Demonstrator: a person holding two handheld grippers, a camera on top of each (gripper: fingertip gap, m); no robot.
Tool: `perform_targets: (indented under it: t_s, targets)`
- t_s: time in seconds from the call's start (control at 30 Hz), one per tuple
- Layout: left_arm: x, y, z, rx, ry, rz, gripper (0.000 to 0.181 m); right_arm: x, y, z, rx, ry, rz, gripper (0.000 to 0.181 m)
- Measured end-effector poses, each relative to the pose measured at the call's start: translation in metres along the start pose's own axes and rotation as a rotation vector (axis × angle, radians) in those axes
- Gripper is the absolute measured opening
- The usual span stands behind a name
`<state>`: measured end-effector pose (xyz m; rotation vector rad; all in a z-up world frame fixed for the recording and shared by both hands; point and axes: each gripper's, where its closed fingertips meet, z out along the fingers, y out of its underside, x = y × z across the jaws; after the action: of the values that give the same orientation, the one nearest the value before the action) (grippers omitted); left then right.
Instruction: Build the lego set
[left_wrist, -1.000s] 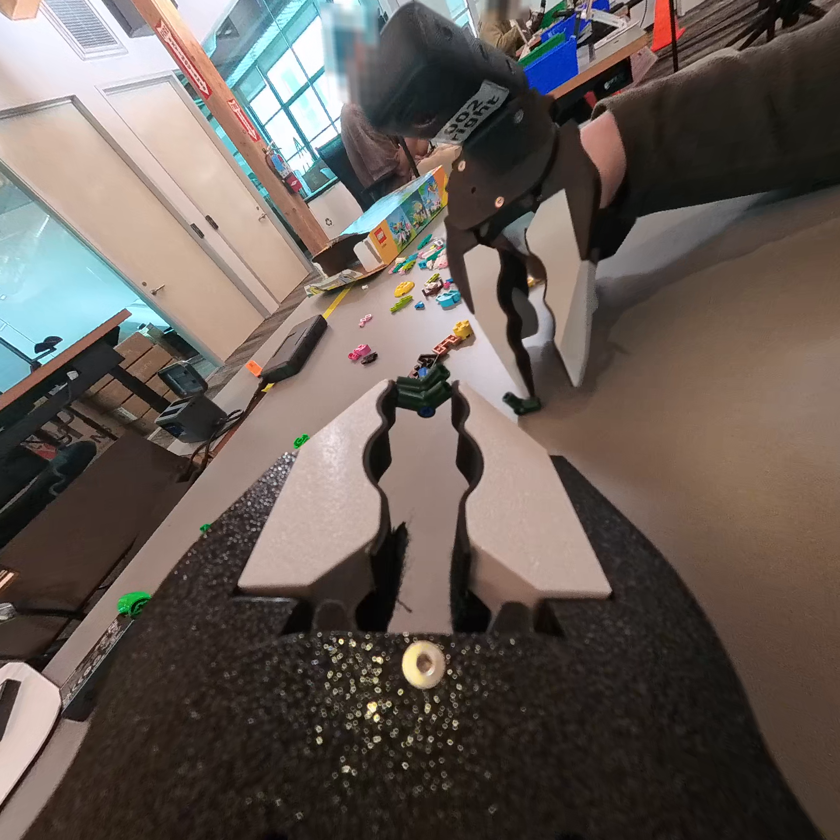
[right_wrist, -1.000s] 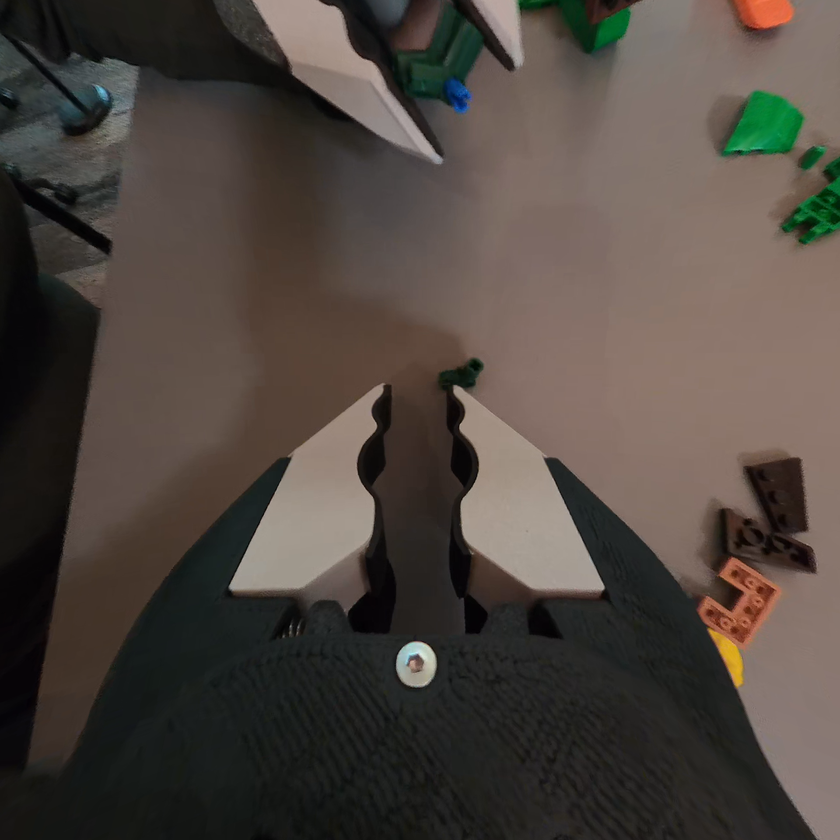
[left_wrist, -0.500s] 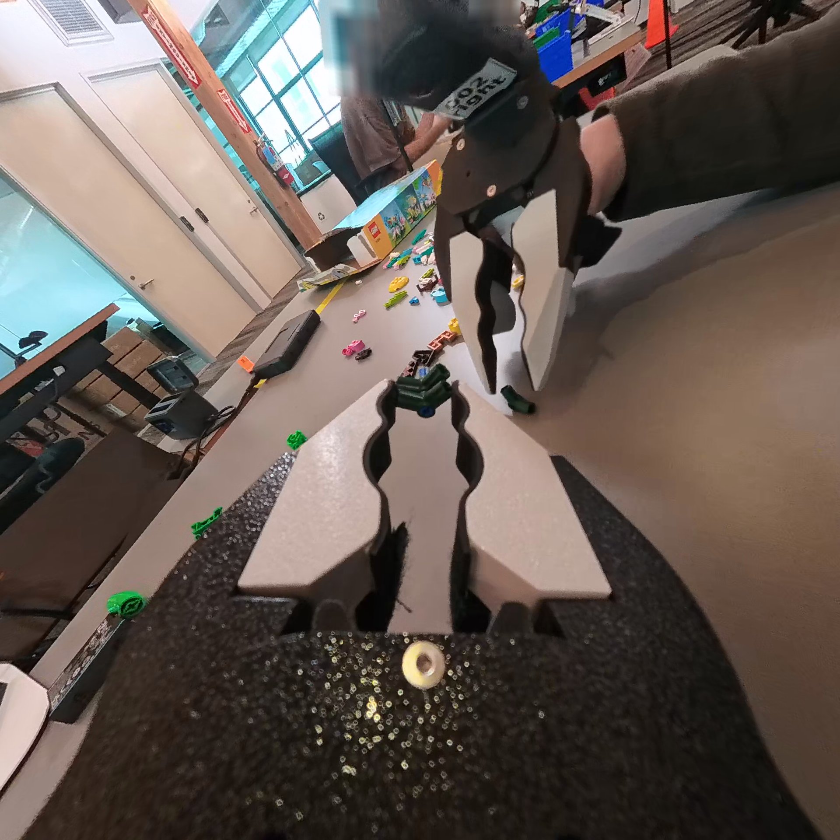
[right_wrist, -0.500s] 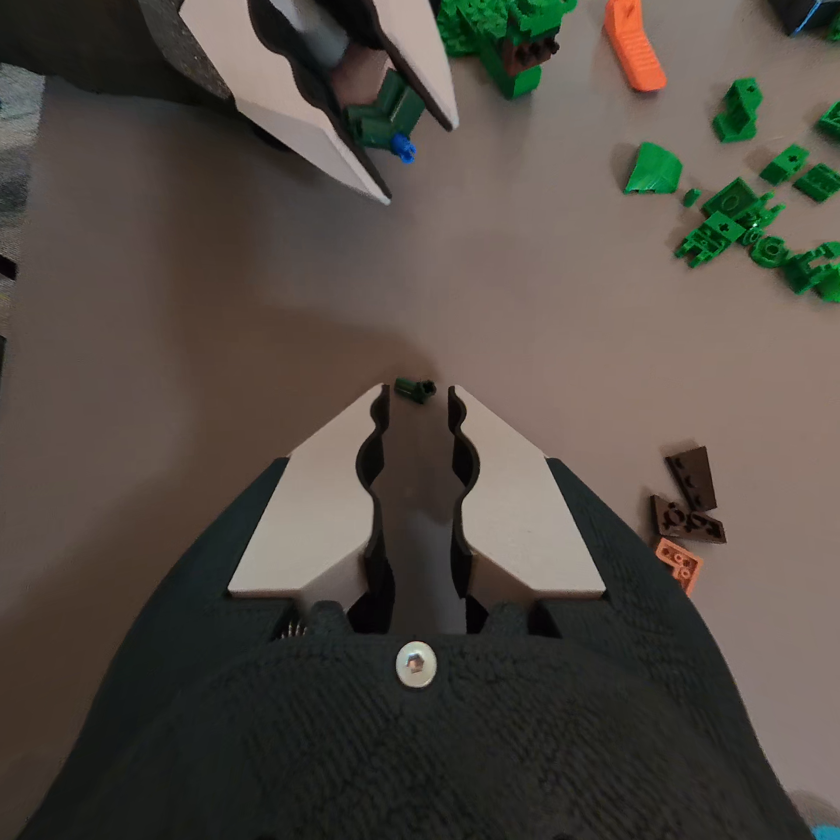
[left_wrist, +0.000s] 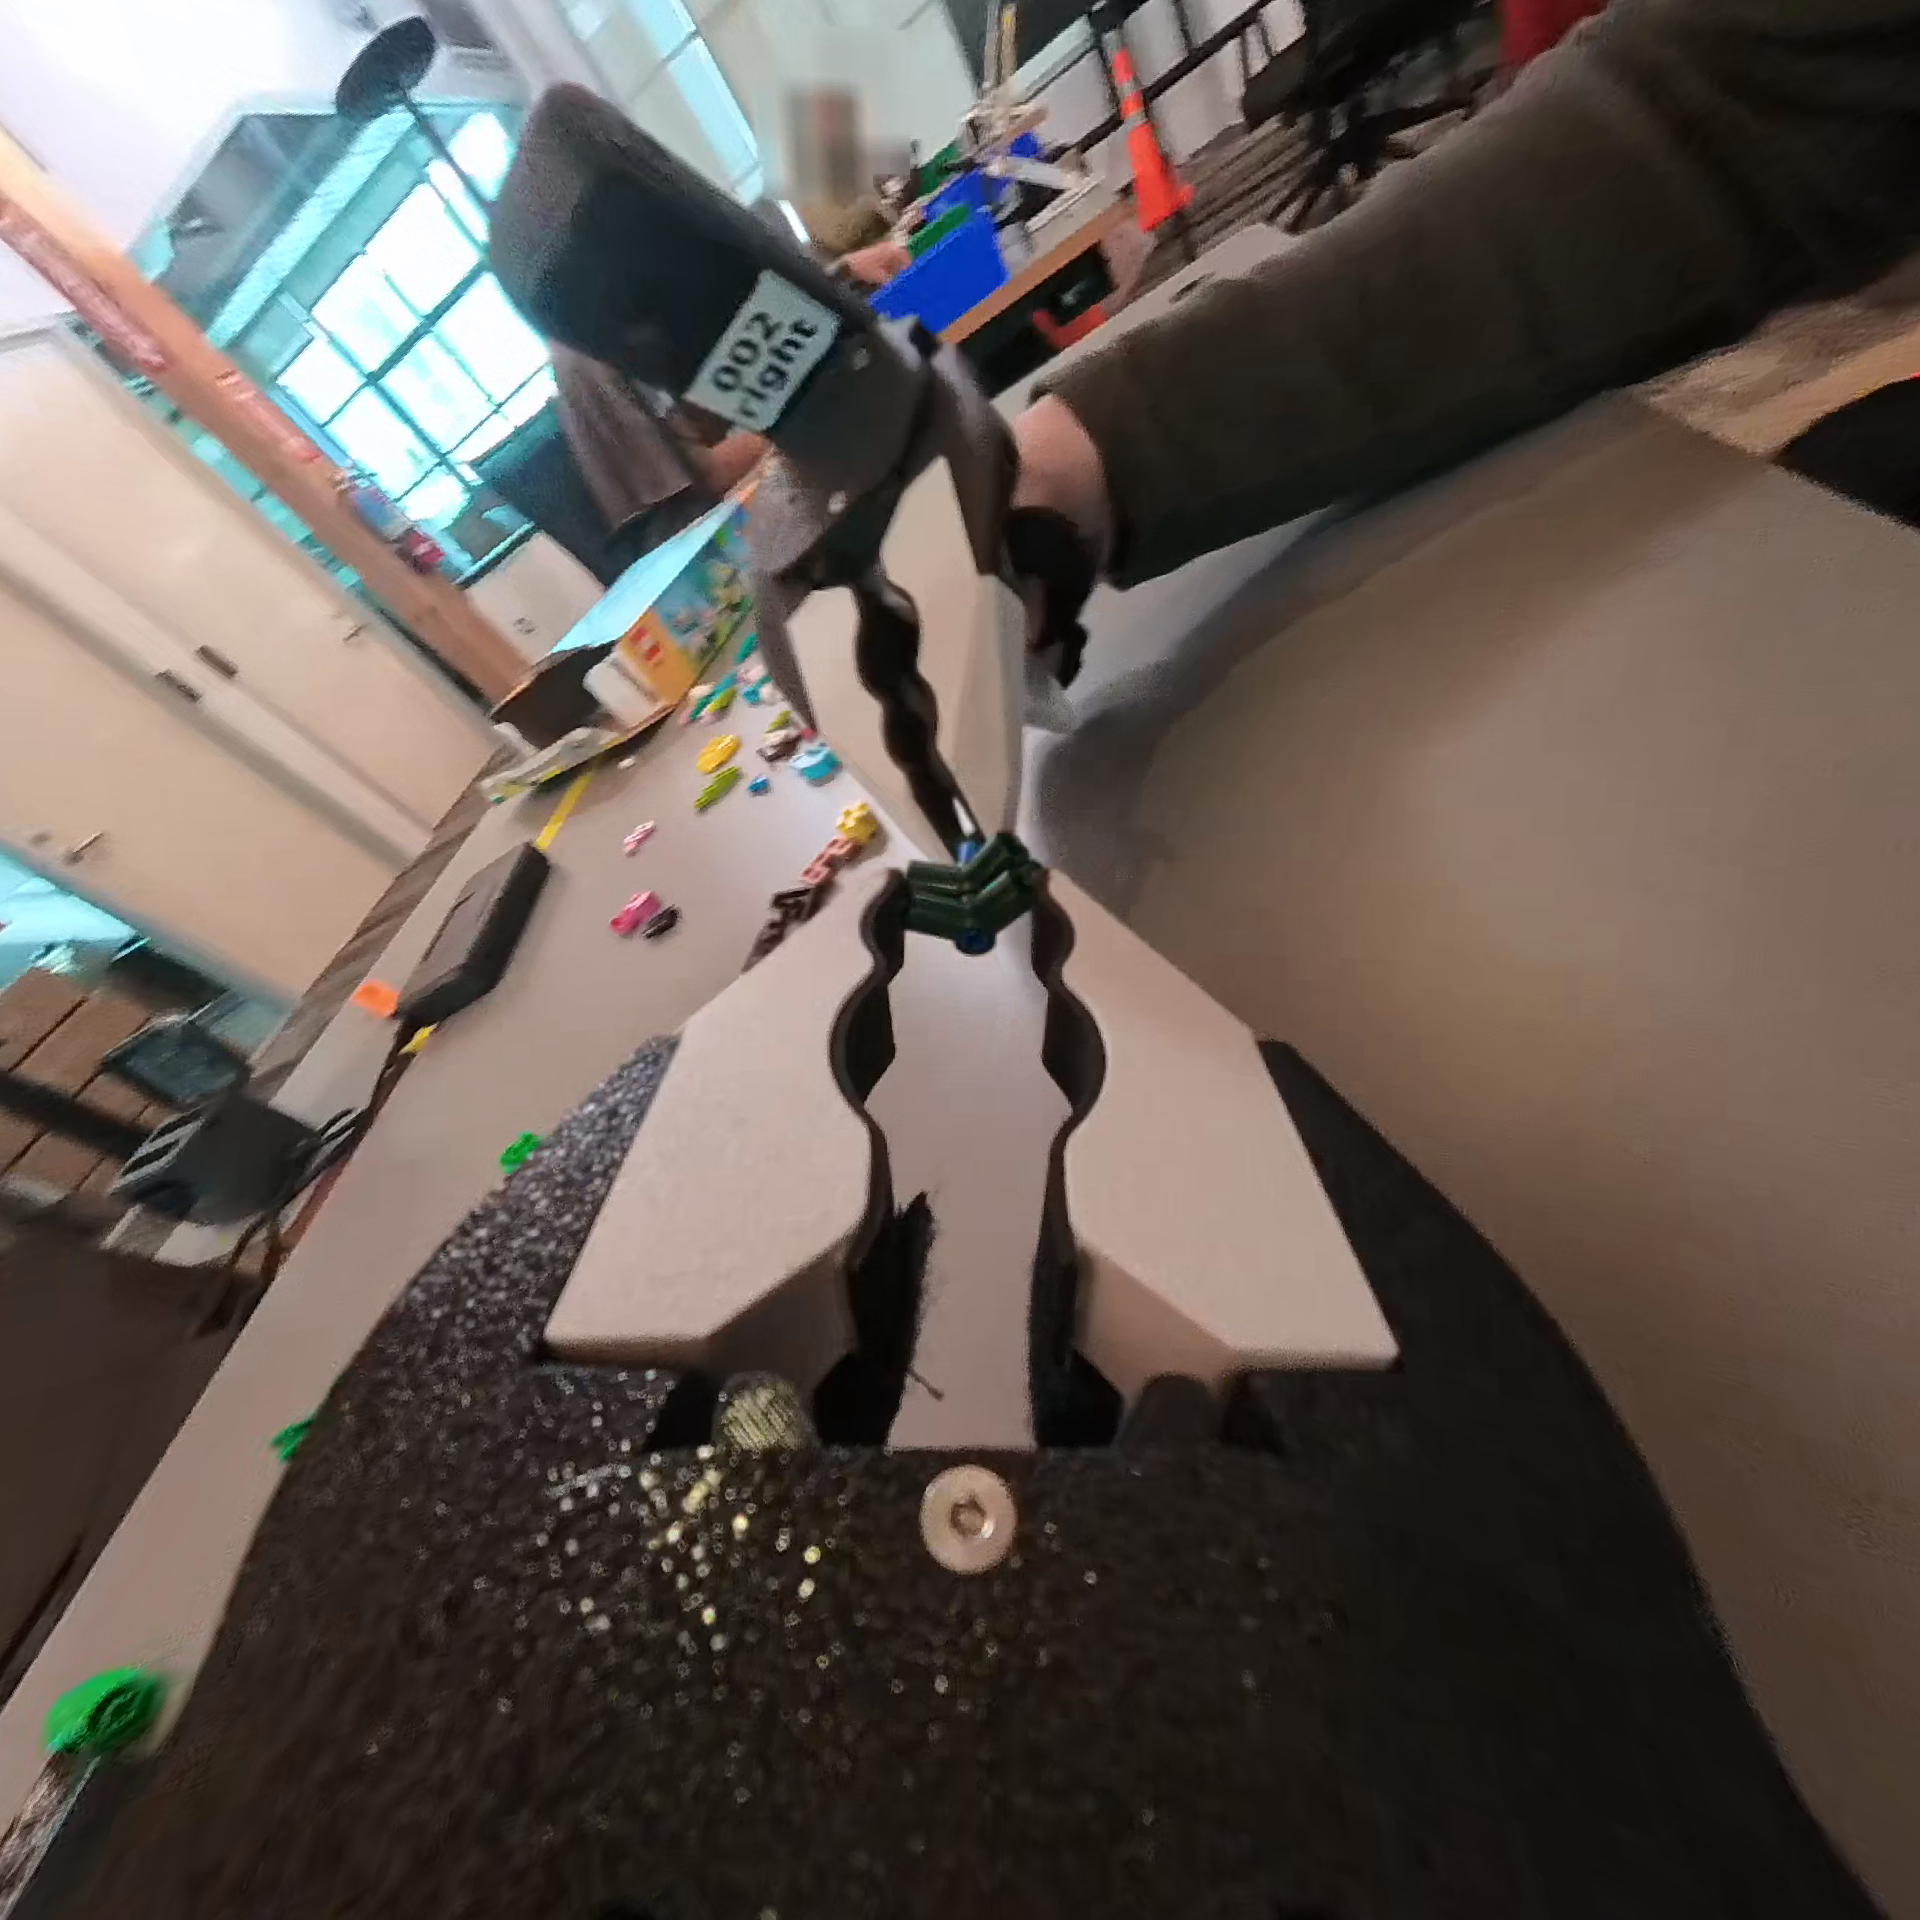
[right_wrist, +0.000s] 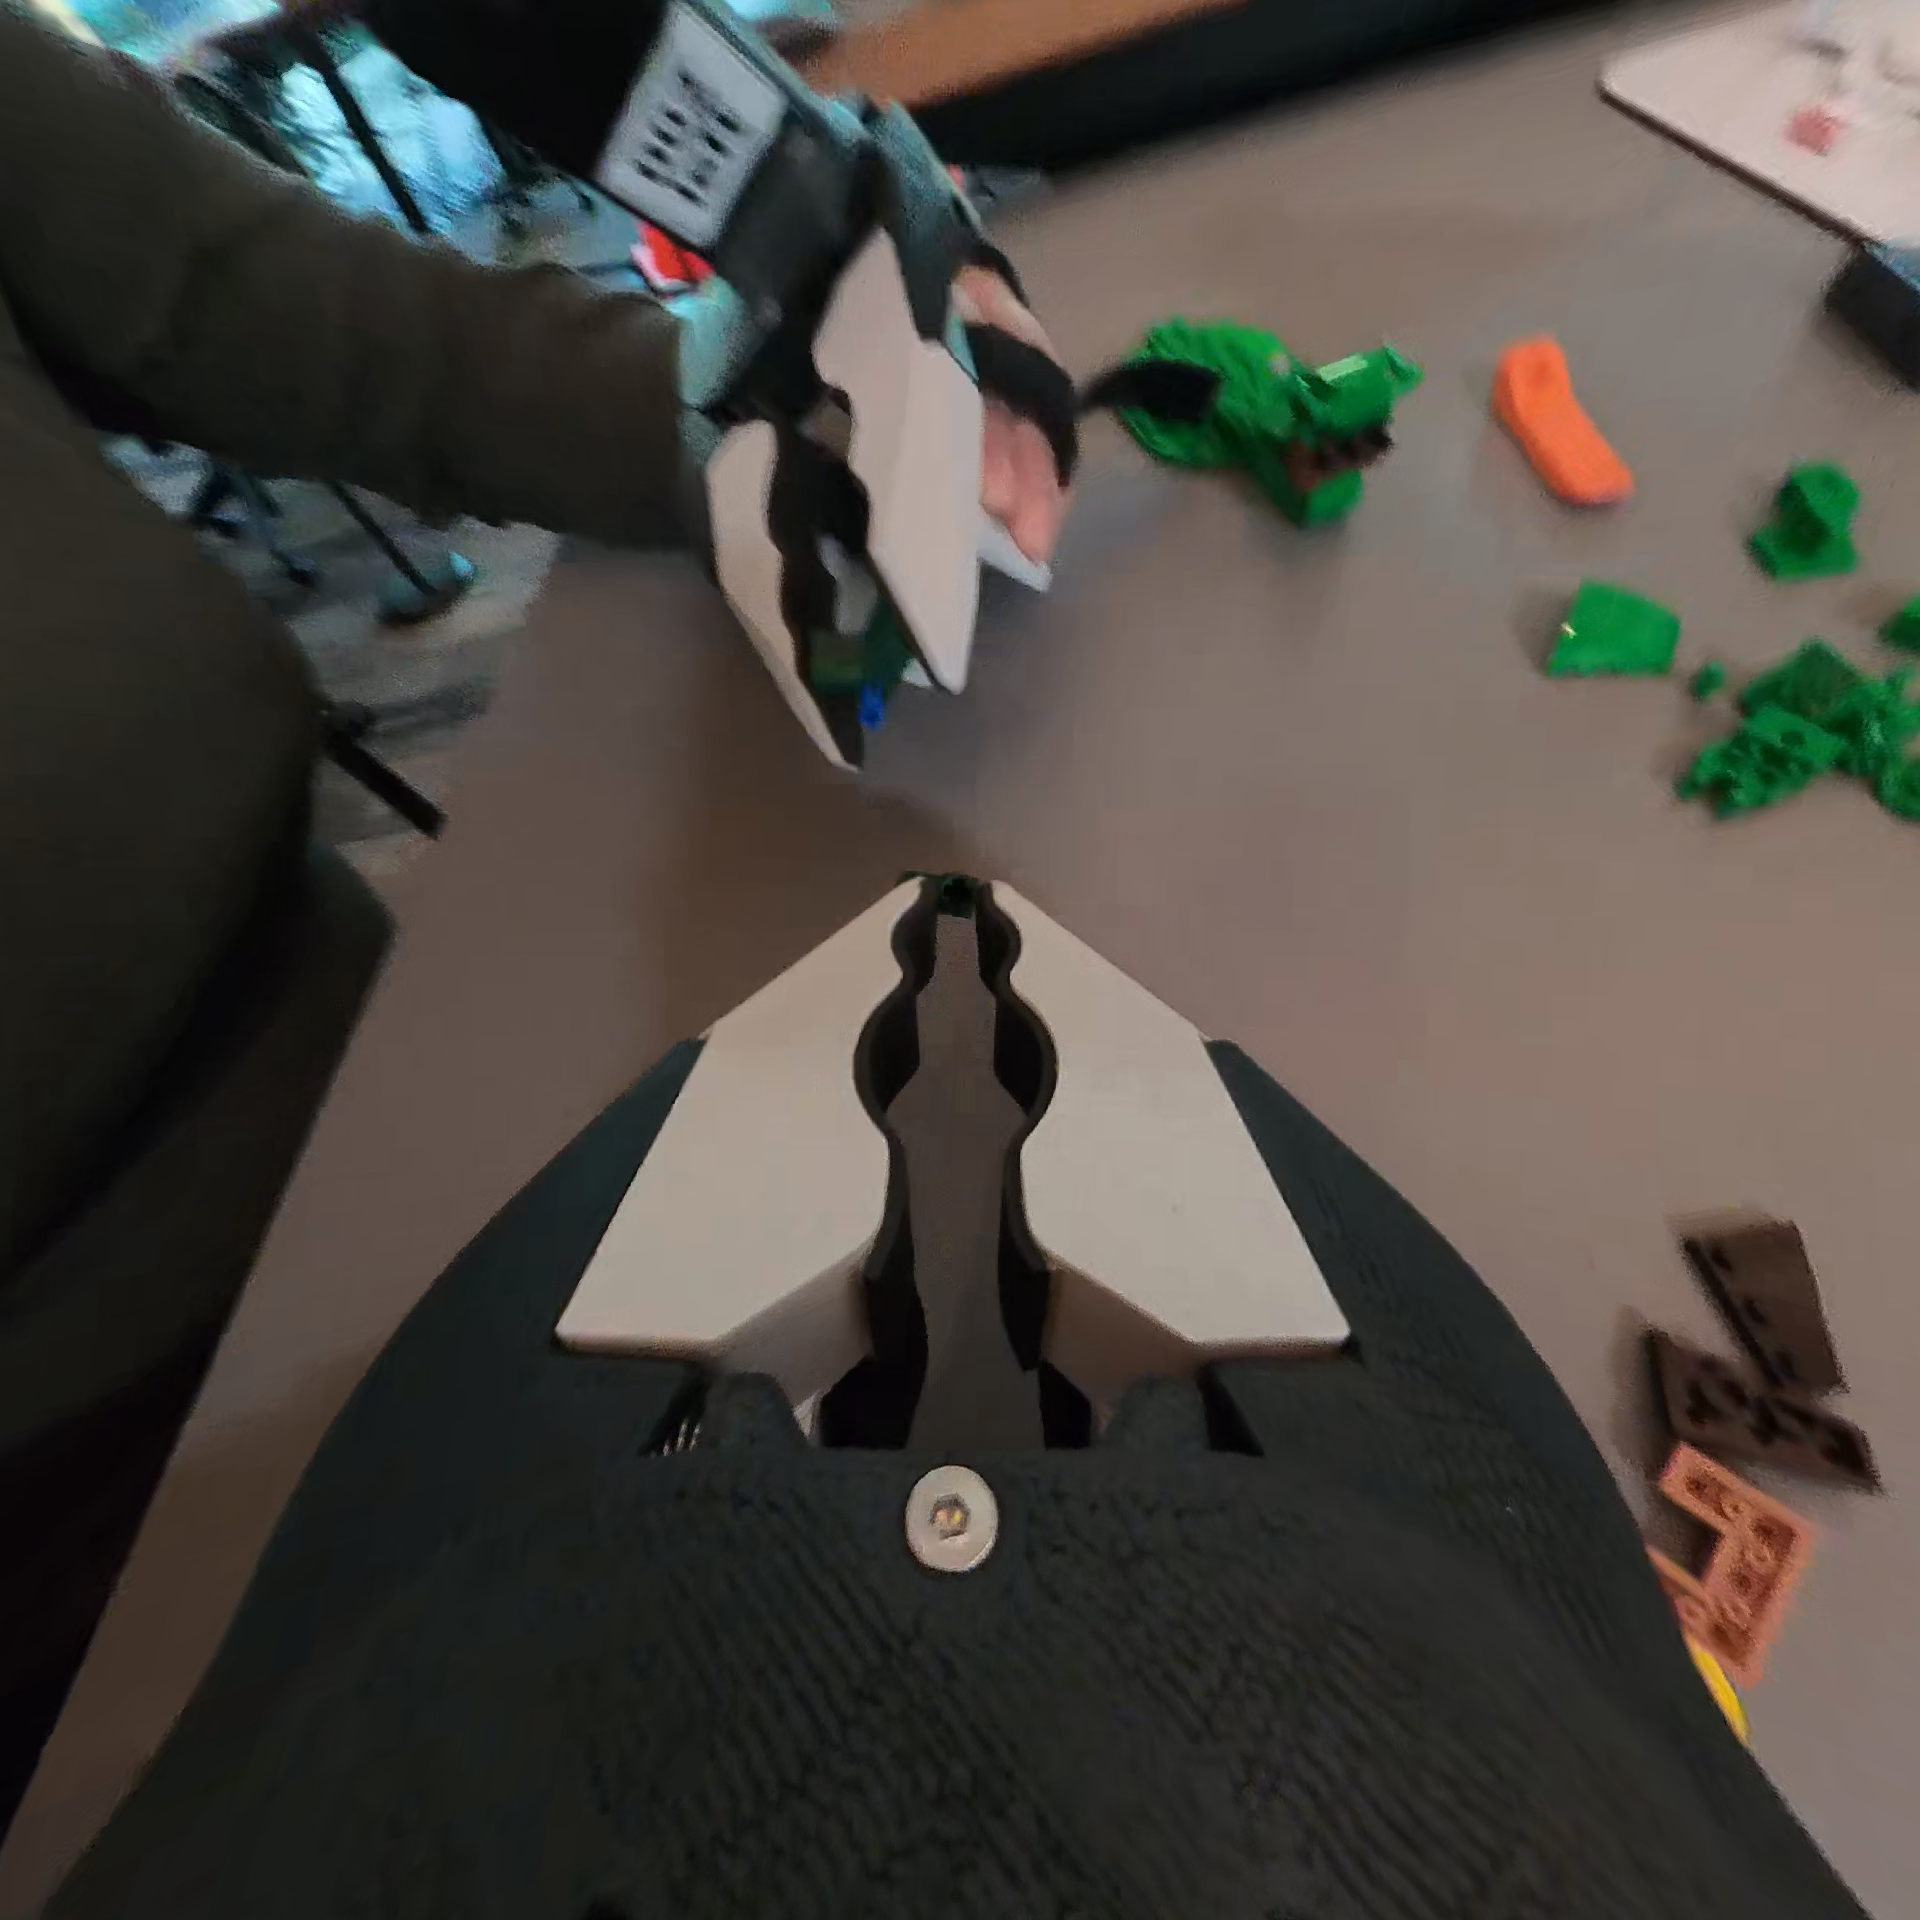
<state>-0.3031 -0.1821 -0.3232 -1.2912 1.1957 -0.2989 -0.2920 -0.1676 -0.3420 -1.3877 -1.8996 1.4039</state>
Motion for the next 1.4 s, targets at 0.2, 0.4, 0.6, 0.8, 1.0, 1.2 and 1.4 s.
perform_targets:
  t_s: [0.2,0.4,0.6,0.8,1.0,1.2,1.4]
  targets:
    - [0.026,-0.007,0.003,0.03,0.152,-0.009,0.022,-0.035,-0.007,0.003,0.05,-0.205,-0.05,0.005]
    - [0.034,-0.003,0.007,-0.01,0.179,0.023,0.022,-0.042,-0.004,0.011,0.015,-0.221,-0.078,0.005]
    - [0.034,-0.001,0.007,-0.029,0.176,0.026,0.022,-0.041,-0.005,0.013,0.008,-0.206,-0.08,0.005]
    - [0.032,0.006,0.009,-0.088,0.153,0.065,0.022,-0.035,-0.003,0.014,0.004,-0.189,-0.033,0.005]
    - [0.035,0.019,0.012,-0.164,0.157,0.116,0.021,-0.029,0.002,0.022,-0.025,-0.158,0.014,0.005]
    - [0.038,0.033,0.014,-0.255,0.169,0.161,0.021,-0.023,0.014,0.028,-0.097,-0.115,0.045,0.005]
    - [0.036,0.035,0.014,-0.282,0.153,0.152,0.021,-0.013,0.028,0.023,-0.175,-0.062,0.071,0.005]
